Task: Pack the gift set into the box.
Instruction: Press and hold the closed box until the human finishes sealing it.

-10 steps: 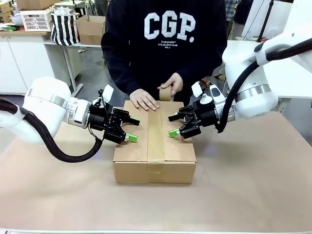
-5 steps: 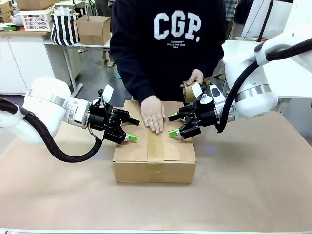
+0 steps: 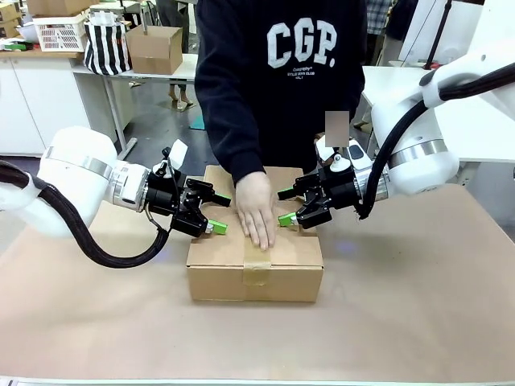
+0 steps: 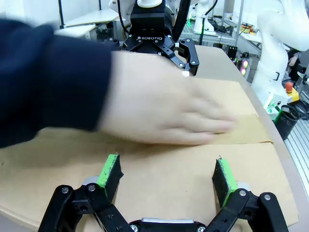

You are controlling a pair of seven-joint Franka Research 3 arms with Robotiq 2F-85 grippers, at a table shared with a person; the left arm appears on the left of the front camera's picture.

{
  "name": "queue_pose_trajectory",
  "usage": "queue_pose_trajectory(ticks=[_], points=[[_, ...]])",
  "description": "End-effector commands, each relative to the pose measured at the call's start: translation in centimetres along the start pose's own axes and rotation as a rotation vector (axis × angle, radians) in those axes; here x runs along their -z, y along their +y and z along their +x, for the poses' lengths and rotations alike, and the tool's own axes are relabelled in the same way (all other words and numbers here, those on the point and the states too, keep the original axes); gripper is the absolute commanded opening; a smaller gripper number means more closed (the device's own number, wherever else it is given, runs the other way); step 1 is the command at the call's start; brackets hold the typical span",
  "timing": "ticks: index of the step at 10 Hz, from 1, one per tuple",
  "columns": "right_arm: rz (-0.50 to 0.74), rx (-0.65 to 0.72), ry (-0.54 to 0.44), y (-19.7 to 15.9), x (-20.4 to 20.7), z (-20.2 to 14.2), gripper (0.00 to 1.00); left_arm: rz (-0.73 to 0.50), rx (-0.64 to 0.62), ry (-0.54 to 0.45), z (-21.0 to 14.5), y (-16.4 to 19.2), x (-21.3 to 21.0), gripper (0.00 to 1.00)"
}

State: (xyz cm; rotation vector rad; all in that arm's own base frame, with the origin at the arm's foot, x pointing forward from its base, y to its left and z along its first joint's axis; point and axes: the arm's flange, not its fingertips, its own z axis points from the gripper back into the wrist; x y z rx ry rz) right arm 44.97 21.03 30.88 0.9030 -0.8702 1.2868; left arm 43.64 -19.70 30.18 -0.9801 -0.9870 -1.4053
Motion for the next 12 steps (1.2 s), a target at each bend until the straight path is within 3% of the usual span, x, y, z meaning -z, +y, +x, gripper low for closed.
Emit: queue_pose_trajectory(ticks=[1, 12], points=[[-0.003, -0.003, 0.003, -0.03, 0.0, -0.14, 1.0, -0.004, -0.007, -0.006, -0.22, -0.04, -0.09, 1.0], [-0.003, -0.003, 0.003, -0.03, 0.0, -0.14, 1.0, -0.004, -0.007, -0.006, -0.22, -0.04, -0.09, 1.0]])
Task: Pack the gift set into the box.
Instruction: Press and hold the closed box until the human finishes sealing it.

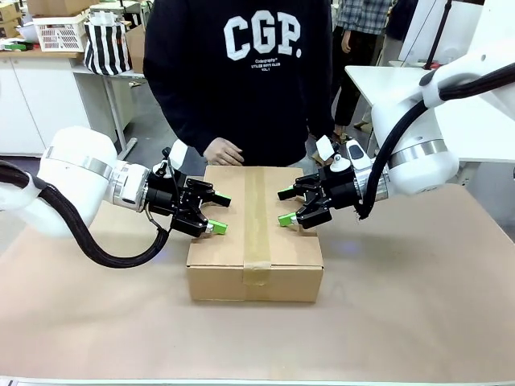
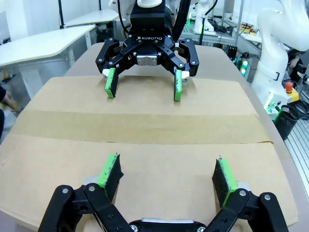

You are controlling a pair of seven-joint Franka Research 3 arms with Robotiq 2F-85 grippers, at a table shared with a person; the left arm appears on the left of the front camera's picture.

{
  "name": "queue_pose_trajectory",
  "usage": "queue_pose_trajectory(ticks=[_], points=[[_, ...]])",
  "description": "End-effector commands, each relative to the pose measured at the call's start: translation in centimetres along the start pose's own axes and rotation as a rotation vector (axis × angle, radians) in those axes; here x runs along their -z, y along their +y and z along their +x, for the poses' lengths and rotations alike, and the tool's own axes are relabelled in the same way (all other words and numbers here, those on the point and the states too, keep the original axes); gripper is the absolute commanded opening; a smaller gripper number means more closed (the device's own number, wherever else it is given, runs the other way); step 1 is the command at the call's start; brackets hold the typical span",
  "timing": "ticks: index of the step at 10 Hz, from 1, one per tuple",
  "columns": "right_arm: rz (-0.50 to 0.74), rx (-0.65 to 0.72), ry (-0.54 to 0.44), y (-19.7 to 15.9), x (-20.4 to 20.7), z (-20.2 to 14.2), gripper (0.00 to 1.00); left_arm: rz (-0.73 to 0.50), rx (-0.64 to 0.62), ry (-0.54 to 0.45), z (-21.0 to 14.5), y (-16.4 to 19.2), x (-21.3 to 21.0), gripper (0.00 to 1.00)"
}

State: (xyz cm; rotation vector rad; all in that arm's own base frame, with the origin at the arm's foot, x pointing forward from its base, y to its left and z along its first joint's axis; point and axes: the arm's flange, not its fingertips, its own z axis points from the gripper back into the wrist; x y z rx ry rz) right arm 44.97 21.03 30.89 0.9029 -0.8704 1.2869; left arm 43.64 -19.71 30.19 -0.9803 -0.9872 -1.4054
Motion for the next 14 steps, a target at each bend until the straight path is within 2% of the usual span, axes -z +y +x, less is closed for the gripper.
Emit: queue_pose_trajectory(ticks=[1, 7, 8, 9, 10, 11, 12, 14], points=[[-0.003, -0.002, 0.003, 0.0, 0.0, -0.1, 1.0, -0.004, -0.007, -0.006, -0.2, 0.0, -0.1, 1.0], [0.0, 0.0, 0.0, 0.0, 0.0, 0.0, 1.0, -0.004, -0.007, -0.006, -0.2, 0.0, -0.1, 1.0], [0.031, -0.012, -0.003, -0.1, 0.2, 0.2, 1.0, 0.0, 0.0, 0.0, 0.0, 0.0, 0.0, 1.0], [0.056, 0.004, -0.011, -0.4, 0.1, 0.6, 1.0, -0.034, -0.037, -0.055, 0.2, 0.0, -0.5, 1.0], [0.14, 0.075, -0.072, -0.5, -0.4, 1.5, 1.0, -0.065, -0.082, -0.091, 0.8, -0.2, -1.5, 1.0], [0.191, 0.166, -0.186, -0.3, -1.5, 2.7, 1.0, -0.101, -0.188, -0.17, 1.8, -0.5, -3.3, 1.0], [0.199, 0.256, -0.27, 0.4, -2.7, 3.6, 1.0, -0.182, -0.373, -0.263, 2.5, -0.4, -5.2, 1.0], [0.231, 0.503, -0.508, 2.4, -5.9, 4.0, 1.0, -0.253, -0.694, -0.362, 2.3, -0.2, -8.1, 1.0]])
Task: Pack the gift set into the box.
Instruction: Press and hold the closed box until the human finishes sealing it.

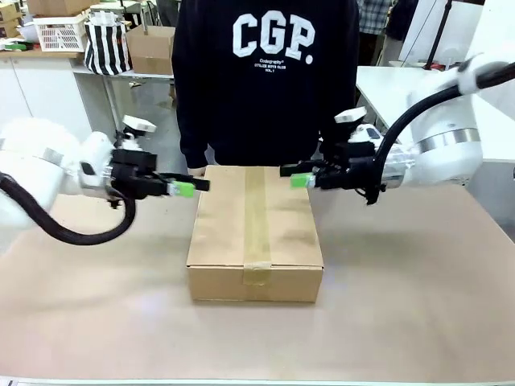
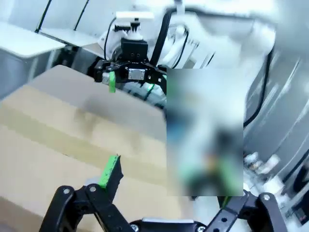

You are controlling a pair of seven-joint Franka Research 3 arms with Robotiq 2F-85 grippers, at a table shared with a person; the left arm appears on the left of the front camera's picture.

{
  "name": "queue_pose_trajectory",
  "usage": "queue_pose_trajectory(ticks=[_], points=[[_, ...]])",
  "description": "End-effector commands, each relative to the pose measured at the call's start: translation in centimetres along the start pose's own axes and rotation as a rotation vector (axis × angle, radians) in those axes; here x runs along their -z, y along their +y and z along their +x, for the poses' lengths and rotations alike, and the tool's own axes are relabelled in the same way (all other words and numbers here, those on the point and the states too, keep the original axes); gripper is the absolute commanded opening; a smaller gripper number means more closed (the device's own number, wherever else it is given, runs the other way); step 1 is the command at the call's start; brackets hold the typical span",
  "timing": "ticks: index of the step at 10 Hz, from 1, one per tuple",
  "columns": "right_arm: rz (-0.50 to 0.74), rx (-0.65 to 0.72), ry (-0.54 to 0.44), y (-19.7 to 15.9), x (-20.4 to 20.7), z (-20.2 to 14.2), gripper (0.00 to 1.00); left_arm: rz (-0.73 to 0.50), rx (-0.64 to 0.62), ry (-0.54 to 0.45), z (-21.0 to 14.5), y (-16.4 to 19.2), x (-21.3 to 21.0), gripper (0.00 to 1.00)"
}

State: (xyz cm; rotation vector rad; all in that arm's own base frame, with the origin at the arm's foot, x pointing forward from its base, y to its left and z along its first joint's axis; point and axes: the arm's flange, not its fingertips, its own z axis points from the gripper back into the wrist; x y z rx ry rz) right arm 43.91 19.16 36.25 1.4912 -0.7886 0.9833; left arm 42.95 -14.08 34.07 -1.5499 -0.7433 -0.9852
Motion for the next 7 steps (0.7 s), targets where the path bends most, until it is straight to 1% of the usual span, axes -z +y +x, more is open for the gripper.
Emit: queue_pose_trajectory(ticks=[1, 2, 3, 4, 5, 6, 7], points=[[-0.117, 0.253, -0.263, 2.8, -3.6, -0.2, 1.0, 0.016, -0.345, -0.125, 0.8, -0.1, -3.2, 1.0], [-0.131, 0.294, -0.265, 3.6, -5.5, -0.4, 1.0, -0.008, -0.442, -0.152, 0.5, -0.2, -4.9, 1.0], [-0.086, 0.365, -0.265, 4.1, -7.5, -0.9, 1.0, -0.029, -0.486, -0.194, 0.2, -0.5, -6.8, 1.0], [-0.077, 0.467, -0.288, 4.8, -9.5, -1.9, 1.0, -0.096, -0.542, -0.203, -0.2, -1.2, -8.8, 1.0], [-0.021, 0.631, -0.265, 5.4, -11.5, -3.1, 1.0, -0.15, -0.629, -0.216, -1.0, -1.9, -10.8, 1.0], [0.06, 0.765, -0.245, 6.0, -13.1, -4.2, 1.0, -0.169, -0.77, -0.216, -2.0, -2.3, -12.7, 1.0], [0.126, 0.806, -0.209, 6.0, -13.3, -4.5, 1.0, -0.188, -0.825, -0.267, -2.6, -1.8, -13.8, 1.0]])
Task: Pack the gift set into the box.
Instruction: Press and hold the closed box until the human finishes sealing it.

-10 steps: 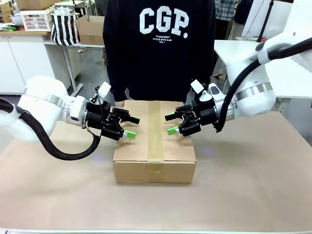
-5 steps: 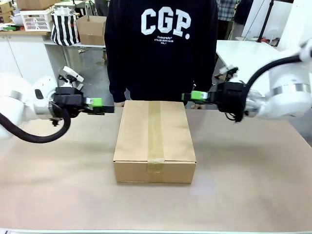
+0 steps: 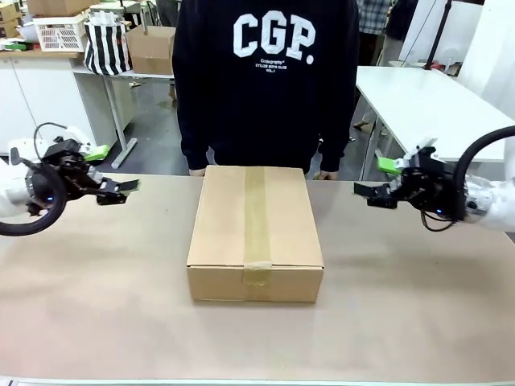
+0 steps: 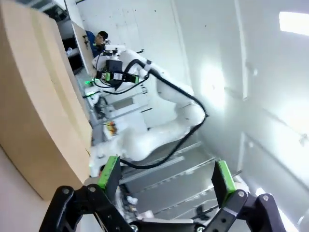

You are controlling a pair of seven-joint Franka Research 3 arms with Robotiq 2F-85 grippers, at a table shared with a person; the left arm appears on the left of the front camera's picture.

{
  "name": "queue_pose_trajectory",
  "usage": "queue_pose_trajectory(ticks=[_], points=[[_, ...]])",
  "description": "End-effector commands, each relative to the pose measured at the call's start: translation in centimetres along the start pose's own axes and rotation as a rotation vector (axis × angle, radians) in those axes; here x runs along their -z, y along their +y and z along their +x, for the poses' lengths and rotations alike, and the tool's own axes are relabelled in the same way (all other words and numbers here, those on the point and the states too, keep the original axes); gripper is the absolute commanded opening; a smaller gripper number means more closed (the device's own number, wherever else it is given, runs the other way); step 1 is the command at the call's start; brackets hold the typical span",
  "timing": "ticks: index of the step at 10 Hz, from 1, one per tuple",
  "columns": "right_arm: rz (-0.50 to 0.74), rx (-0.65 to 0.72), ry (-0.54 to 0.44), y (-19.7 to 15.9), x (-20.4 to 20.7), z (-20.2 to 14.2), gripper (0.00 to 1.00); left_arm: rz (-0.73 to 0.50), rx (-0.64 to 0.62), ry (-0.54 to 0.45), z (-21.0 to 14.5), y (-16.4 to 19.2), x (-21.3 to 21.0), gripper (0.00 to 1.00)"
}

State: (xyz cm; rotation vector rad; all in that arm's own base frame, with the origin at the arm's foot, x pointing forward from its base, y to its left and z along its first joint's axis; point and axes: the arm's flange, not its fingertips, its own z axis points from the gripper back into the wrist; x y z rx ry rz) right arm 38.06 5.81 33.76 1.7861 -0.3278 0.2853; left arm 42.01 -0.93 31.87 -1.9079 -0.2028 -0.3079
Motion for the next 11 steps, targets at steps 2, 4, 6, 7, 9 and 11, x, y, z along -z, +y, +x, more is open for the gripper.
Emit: queue_pose_trajectory(ticks=[2, 4, 6, 7, 9, 11], points=[[0.0, 0.0, 0.0, 0.0, 0.0, 0.0, 1.0, 0.03, 0.087, 0.022, 0.6, 0.1, 1.8, 1.0], [0.0, 0.0, 0.0, 0.0, 0.0, 0.0, 1.0, 0.03, 0.087, 0.022, 0.6, 0.1, 1.8, 1.0], [0.0, 0.0, 0.0, 0.0, 0.0, 0.0, 1.0, 0.03, 0.087, 0.022, 0.6, 0.1, 1.8, 1.0], [0.0, 0.0, 0.0, 0.0, 0.0, 0.0, 1.0, 0.03, 0.087, 0.022, 0.6, 0.1, 1.8, 1.0], [0.0, 0.0, 0.0, 0.0, 0.0, 0.0, 1.0, 0.03, 0.087, 0.022, 0.6, 0.1, 1.8, 1.0], [0.0, 0.0, 0.0, 0.0, 0.0, 0.0, 1.0, 0.03, 0.087, 0.022, 0.6, 0.1, 1.8, 1.0]])
